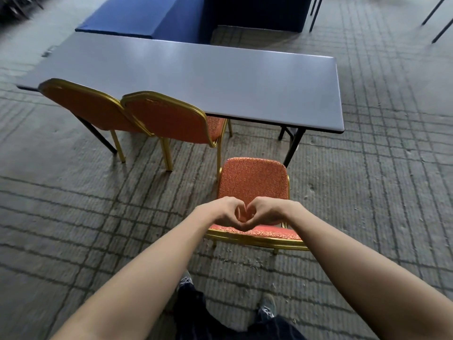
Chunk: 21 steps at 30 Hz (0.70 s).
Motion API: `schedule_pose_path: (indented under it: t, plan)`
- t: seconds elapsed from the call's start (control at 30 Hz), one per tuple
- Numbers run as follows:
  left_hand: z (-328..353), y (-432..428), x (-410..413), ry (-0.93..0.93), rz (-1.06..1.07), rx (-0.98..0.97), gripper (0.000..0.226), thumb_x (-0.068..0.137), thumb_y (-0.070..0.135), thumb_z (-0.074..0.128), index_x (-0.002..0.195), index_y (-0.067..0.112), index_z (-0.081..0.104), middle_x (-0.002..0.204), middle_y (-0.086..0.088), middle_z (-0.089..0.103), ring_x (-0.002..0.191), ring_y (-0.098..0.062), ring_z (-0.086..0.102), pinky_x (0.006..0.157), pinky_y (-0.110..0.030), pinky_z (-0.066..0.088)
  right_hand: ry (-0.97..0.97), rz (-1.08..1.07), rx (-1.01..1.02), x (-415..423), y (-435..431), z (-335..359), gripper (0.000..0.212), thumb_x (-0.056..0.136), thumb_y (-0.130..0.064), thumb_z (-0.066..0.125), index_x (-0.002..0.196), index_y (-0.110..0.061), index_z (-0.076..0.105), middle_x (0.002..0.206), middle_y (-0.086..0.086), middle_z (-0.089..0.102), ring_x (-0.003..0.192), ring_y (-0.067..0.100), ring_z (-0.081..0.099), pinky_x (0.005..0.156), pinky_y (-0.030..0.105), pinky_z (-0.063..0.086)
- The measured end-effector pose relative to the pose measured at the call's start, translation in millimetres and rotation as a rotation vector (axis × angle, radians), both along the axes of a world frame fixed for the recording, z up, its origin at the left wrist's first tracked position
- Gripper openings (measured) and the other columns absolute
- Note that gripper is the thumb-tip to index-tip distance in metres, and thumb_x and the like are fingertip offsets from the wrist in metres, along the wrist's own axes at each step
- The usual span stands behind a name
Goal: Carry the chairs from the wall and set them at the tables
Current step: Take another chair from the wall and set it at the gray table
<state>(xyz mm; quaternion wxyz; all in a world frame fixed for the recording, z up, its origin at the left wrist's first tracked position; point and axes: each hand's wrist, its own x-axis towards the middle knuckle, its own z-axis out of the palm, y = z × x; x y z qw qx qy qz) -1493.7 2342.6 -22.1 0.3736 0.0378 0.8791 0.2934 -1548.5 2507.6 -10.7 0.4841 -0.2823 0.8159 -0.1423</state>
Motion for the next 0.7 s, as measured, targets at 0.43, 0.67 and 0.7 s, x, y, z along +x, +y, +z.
schedule_pose_path:
  t: [0.43,0.67,0.7]
  plan:
    - [27,-280,-23,0.368,0.113,-0.243,0.032,0.09,0.044,0.055,0.119,0.031,0.056,0.12,0.005,0.061,0.115,-0.016,0.056,0.099,-0.043,0.041,0.328,-0.221,-0.274,-29,-270,23,0.017,0.085,-0.03,0.066,0.097,-0.019,0.068,0.09,-0.005,0.07,0.084,0.012,0.065,0.078,0.029,0.054]
    - [50,-419,-52,0.452,0.199,-0.319,0.035,0.089,0.043,0.057,0.122,0.031,0.056,0.122,0.003,0.06,0.117,-0.019,0.053,0.101,-0.043,0.041,0.381,-0.148,-0.323,-74,-411,43,0.019,0.086,-0.034,0.066,0.1,-0.021,0.068,0.092,-0.006,0.069,0.084,0.011,0.065,0.081,0.033,0.056]
    - [50,-435,-57,0.46,0.214,-0.329,0.036,0.089,0.043,0.057,0.123,0.031,0.055,0.123,0.002,0.06,0.118,-0.02,0.052,0.102,-0.043,0.04,0.39,-0.14,-0.335,-81,-427,44,0.018,0.085,-0.034,0.066,0.099,-0.022,0.069,0.092,-0.007,0.068,0.084,0.011,0.064,0.08,0.033,0.056]
